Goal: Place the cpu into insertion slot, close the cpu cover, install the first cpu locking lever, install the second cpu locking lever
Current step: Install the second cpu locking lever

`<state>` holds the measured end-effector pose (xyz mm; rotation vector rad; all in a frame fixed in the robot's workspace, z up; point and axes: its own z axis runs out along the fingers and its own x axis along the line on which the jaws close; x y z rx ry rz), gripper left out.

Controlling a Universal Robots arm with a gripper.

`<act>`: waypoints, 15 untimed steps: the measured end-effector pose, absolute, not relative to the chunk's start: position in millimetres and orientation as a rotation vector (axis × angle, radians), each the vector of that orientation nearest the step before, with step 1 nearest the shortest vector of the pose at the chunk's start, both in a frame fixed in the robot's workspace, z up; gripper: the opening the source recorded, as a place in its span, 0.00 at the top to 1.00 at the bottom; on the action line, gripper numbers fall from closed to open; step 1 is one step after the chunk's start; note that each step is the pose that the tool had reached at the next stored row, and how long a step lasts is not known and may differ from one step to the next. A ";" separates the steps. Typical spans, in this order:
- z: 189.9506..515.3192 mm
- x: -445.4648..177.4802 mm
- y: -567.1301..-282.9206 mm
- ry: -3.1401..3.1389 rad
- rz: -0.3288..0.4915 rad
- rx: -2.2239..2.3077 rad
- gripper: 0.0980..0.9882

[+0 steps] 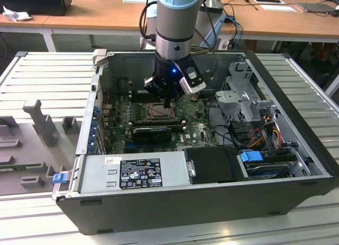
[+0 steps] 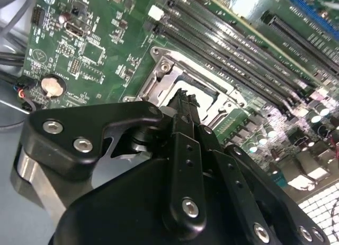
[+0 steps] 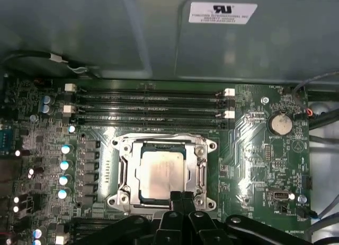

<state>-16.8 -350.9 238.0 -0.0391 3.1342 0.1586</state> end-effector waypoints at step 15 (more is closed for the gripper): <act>237.5 -17.5 -378.9 3.137 0.229 -0.038 0.99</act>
